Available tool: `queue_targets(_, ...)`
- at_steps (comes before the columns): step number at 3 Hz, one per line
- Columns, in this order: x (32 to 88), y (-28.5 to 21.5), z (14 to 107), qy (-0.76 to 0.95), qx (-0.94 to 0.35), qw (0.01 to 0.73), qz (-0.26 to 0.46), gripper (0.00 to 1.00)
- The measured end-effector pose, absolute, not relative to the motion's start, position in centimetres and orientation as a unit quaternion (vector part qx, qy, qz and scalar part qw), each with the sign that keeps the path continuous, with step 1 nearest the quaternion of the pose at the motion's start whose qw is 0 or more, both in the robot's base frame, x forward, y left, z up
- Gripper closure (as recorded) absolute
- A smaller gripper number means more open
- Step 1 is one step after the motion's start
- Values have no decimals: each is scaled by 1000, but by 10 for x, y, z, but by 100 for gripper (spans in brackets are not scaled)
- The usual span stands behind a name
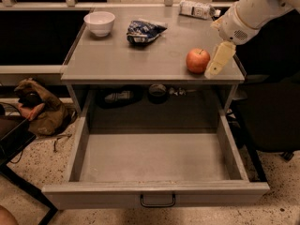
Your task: Place apple into top drawer
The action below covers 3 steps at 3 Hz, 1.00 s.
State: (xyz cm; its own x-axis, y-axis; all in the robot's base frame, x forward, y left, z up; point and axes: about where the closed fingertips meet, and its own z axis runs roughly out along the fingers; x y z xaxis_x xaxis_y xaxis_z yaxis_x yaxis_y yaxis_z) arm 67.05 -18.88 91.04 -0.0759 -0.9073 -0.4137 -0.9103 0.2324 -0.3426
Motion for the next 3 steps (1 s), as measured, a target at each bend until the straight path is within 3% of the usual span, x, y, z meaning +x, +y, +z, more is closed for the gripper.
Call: queue_targets(3,717,-180,881,728,-630,270,22,0)
